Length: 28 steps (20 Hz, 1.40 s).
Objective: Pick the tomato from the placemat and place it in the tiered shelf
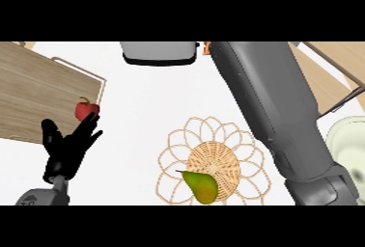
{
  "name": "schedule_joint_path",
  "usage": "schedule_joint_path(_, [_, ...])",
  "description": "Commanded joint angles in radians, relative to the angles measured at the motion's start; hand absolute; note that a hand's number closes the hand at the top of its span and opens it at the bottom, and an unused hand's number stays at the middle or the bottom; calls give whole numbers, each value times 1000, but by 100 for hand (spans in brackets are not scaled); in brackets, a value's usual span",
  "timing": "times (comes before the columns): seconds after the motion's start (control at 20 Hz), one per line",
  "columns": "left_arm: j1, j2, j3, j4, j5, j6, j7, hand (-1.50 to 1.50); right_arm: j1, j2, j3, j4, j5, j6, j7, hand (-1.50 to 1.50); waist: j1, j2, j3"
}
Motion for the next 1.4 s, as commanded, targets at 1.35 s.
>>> schedule_joint_path(1.35, [1, -44, 15, 54, -49, -3, -37, 0, -45, -246, -363, 50, 53, 215, -119, 150, 0, 12, 1])
